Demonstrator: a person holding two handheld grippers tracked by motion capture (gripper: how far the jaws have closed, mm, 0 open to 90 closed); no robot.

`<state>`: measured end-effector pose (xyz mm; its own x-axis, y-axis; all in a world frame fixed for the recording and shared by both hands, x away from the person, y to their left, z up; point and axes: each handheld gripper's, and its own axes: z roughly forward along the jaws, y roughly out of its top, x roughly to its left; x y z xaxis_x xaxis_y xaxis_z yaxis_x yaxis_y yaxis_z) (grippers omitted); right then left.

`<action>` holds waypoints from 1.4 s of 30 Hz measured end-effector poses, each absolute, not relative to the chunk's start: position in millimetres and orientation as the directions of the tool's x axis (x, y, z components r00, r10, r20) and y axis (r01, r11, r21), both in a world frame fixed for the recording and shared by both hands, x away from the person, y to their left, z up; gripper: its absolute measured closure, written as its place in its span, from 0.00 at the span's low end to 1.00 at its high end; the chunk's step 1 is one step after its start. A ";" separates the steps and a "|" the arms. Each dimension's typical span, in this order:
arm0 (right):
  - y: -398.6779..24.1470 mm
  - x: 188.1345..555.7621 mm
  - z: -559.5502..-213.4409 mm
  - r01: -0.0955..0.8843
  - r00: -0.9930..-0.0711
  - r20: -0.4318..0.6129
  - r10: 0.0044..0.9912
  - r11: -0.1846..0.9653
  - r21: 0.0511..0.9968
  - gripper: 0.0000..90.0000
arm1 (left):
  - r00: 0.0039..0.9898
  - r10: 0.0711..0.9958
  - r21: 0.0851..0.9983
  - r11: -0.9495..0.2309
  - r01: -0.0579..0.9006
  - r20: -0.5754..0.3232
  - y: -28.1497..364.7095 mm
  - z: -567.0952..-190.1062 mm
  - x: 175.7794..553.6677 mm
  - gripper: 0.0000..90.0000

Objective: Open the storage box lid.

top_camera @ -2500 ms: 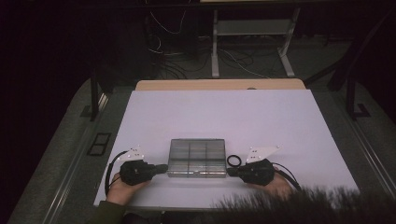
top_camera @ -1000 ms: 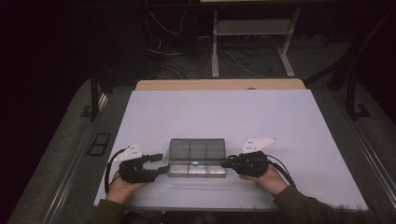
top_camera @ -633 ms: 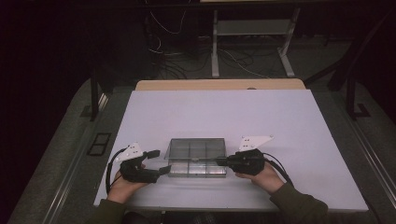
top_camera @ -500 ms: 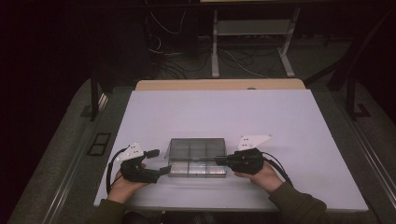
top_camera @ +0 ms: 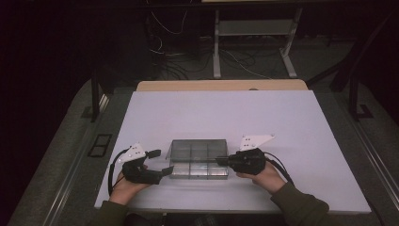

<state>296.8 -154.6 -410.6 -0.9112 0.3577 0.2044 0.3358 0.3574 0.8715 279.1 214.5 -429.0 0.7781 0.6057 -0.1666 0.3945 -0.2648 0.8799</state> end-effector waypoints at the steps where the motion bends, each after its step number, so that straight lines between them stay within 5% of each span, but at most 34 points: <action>1: -154.8 297.3 -409.6 0.336 -0.911 0.204 0.359 0.357 0.871 0.98 | 0.778 0.605 0.879 -0.266 0.395 -0.166 214.0 -428.5 279.3 0.15; 24: -155.2 314.1 -388.8 0.329 -0.909 0.195 0.368 0.349 0.878 0.98 | 0.786 0.608 0.919 -0.238 0.313 -0.110 202.8 -393.4 298.8 0.16; 42: -156.7 330.0 -373.2 0.301 -0.910 0.164 0.381 0.334 0.893 0.98 | 0.830 0.554 0.941 -0.242 0.236 -0.065 188.5 -373.4 319.8 0.32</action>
